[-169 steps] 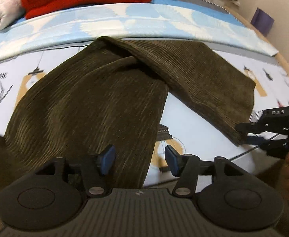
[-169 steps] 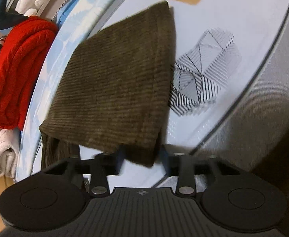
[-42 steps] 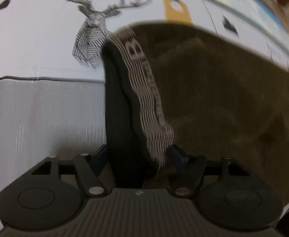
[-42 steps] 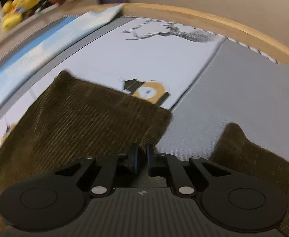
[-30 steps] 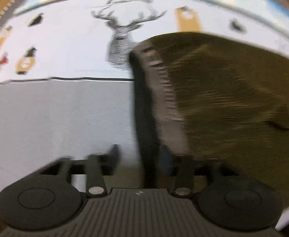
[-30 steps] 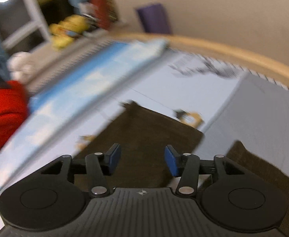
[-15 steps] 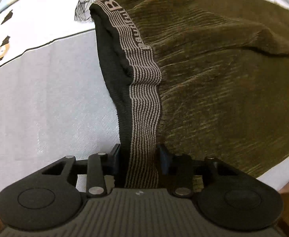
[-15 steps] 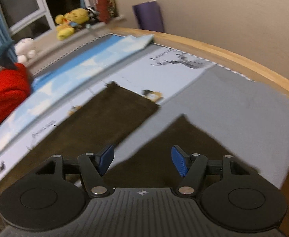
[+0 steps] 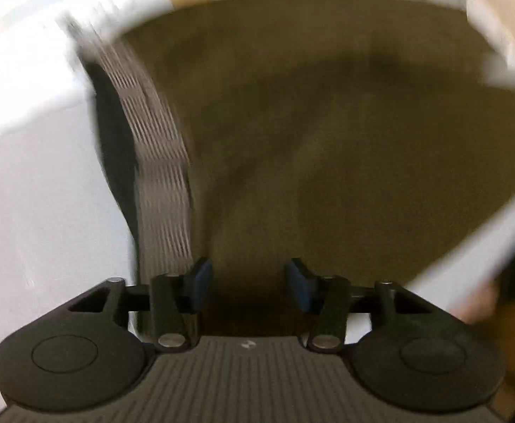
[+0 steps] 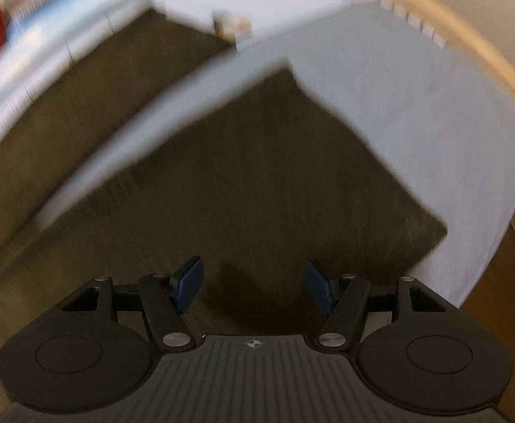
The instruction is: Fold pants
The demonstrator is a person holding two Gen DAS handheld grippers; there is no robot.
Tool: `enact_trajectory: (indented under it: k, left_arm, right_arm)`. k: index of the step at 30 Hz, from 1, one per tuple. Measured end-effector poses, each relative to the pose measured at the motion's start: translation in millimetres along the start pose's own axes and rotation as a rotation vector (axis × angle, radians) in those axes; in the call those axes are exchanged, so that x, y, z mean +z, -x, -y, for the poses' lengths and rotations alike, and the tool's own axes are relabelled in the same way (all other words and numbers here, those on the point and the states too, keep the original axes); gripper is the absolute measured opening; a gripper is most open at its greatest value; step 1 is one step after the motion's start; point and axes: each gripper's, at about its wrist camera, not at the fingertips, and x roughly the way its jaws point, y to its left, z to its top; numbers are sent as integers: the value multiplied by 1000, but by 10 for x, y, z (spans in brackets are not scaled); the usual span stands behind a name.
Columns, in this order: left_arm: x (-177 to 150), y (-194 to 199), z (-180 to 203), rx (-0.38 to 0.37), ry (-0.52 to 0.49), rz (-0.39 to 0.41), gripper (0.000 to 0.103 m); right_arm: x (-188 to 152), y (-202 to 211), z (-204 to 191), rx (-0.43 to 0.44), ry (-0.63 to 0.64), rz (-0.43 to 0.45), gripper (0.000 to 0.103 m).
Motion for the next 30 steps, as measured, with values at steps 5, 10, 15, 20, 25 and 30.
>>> enact_trajectory:
  k: [5, 10, 15, 20, 25, 30]
  left_arm:
    - [28, 84, 110, 27, -43, 11, 47]
    - [227, 370, -8, 56, 59, 192, 58]
    - [573, 512, -184, 119, 176, 300, 69]
    - [701, 639, -189, 142, 252, 432, 69]
    - [903, 728, -165, 187, 286, 510, 68]
    - [1124, 682, -305, 125, 379, 502, 18]
  right_arm:
    - [-50, -198, -50, -63, 38, -78, 65]
    - [26, 247, -296, 49, 80, 160, 64]
    - [16, 666, -697, 161, 177, 350, 64]
    - [58, 834, -1051, 208, 244, 424, 55]
    - [103, 882, -1354, 264, 227, 413, 55]
    - [134, 957, -1714, 323, 227, 407, 55]
